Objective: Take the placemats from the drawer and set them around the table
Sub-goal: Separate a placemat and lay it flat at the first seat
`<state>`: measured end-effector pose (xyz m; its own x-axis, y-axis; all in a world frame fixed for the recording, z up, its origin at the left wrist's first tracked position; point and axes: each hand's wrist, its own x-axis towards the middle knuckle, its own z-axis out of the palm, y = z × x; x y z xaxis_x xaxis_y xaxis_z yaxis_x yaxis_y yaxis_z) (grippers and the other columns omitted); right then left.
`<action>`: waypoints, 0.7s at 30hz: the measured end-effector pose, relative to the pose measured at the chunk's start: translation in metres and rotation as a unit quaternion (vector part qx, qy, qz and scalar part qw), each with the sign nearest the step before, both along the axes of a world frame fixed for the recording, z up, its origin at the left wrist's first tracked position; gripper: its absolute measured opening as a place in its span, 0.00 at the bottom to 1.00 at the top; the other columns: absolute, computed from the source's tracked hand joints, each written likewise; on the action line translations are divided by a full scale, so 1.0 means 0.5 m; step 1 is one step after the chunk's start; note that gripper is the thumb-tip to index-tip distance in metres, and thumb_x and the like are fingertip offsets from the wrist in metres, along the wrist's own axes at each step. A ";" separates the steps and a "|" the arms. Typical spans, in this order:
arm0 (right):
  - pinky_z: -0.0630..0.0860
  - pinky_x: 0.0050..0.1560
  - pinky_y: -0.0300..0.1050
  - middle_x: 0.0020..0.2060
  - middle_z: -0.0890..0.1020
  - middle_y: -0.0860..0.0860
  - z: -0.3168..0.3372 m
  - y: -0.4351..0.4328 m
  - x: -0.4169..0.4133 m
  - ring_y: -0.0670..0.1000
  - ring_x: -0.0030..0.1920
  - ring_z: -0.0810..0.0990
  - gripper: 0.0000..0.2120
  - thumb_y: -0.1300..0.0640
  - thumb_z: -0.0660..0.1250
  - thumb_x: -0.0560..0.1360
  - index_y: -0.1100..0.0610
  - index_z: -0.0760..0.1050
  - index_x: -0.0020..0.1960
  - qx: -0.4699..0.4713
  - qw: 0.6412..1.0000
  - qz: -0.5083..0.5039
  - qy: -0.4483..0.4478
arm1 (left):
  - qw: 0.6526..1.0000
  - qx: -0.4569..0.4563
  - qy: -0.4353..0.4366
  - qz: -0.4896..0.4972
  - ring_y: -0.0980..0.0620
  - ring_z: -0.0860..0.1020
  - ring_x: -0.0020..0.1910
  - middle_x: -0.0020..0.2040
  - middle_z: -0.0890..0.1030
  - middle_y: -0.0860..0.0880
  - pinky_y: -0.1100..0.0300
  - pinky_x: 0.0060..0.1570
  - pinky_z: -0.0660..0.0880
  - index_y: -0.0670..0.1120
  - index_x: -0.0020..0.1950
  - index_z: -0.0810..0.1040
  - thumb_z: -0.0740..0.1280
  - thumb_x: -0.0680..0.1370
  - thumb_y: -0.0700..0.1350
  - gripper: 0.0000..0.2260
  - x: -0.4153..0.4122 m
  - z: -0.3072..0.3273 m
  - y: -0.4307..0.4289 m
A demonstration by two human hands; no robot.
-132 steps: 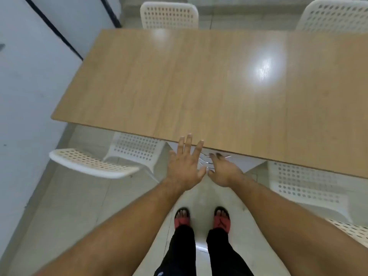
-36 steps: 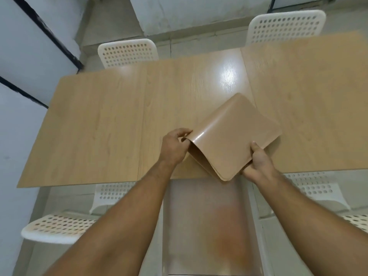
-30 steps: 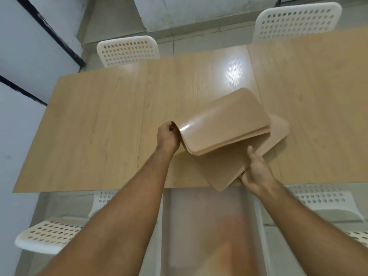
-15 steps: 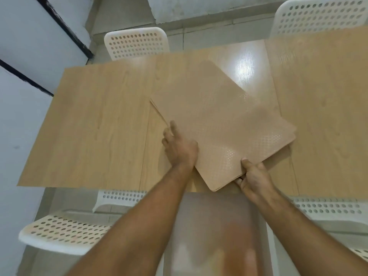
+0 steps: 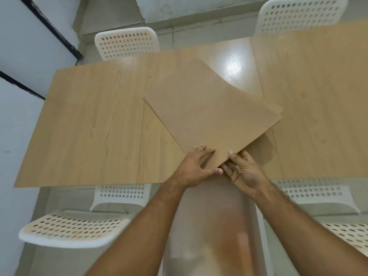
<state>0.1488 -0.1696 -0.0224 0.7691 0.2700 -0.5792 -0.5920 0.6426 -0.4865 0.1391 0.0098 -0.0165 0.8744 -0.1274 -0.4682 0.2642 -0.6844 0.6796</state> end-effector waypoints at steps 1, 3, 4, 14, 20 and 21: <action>0.83 0.53 0.48 0.55 0.84 0.55 0.001 -0.001 -0.004 0.53 0.54 0.85 0.14 0.64 0.64 0.79 0.57 0.74 0.64 0.003 1.000 0.004 -0.003 | 1.000 -0.001 0.002 0.003 0.54 0.54 0.79 0.80 0.60 0.51 0.57 0.77 0.52 0.57 0.76 0.68 0.77 0.69 0.59 0.37 0.005 0.004 0.002; 0.82 0.53 0.44 0.53 0.85 0.53 0.005 -0.001 -0.007 0.50 0.51 0.85 0.16 0.64 0.65 0.77 0.56 0.75 0.64 0.002 1.000 0.011 -0.004 | 1.000 -0.011 0.005 0.014 0.55 0.60 0.78 0.78 0.64 0.50 0.59 0.75 0.57 0.57 0.74 0.71 0.79 0.68 0.56 0.36 0.016 0.007 0.003; 0.83 0.51 0.43 0.53 0.85 0.53 0.006 -0.002 -0.006 0.50 0.50 0.85 0.18 0.64 0.66 0.76 0.55 0.75 0.64 0.000 1.000 0.013 -0.005 | 0.999 -0.025 0.011 0.018 0.56 0.63 0.76 0.77 0.66 0.51 0.61 0.73 0.61 0.58 0.73 0.72 0.80 0.67 0.56 0.36 0.021 0.007 0.004; 0.83 0.46 0.41 0.53 0.85 0.53 0.009 -0.001 0.001 0.51 0.50 0.85 0.20 0.62 0.69 0.73 0.56 0.77 0.64 -0.015 0.999 0.018 -0.033 | 0.998 -0.060 0.035 0.005 0.58 0.68 0.71 0.71 0.74 0.56 0.60 0.68 0.66 0.58 0.69 0.77 0.77 0.69 0.60 0.29 0.054 0.035 0.016; 0.82 0.47 0.41 0.50 0.86 0.53 0.015 0.009 0.003 0.49 0.48 0.86 0.25 0.60 0.71 0.71 0.59 0.75 0.68 -0.068 0.996 0.021 -0.054 | 0.994 -0.092 0.038 0.036 0.58 0.74 0.67 0.67 0.78 0.54 0.55 0.67 0.72 0.56 0.67 0.78 0.77 0.68 0.61 0.29 0.064 0.046 0.003; 0.82 0.47 0.40 0.50 0.87 0.52 0.017 0.010 0.003 0.48 0.48 0.86 0.25 0.60 0.71 0.70 0.58 0.75 0.68 -0.076 0.995 0.023 -0.060 | 0.994 -0.092 0.040 0.036 0.58 0.75 0.66 0.66 0.79 0.53 0.54 0.67 0.72 0.56 0.67 0.79 0.77 0.68 0.61 0.29 0.066 0.047 0.004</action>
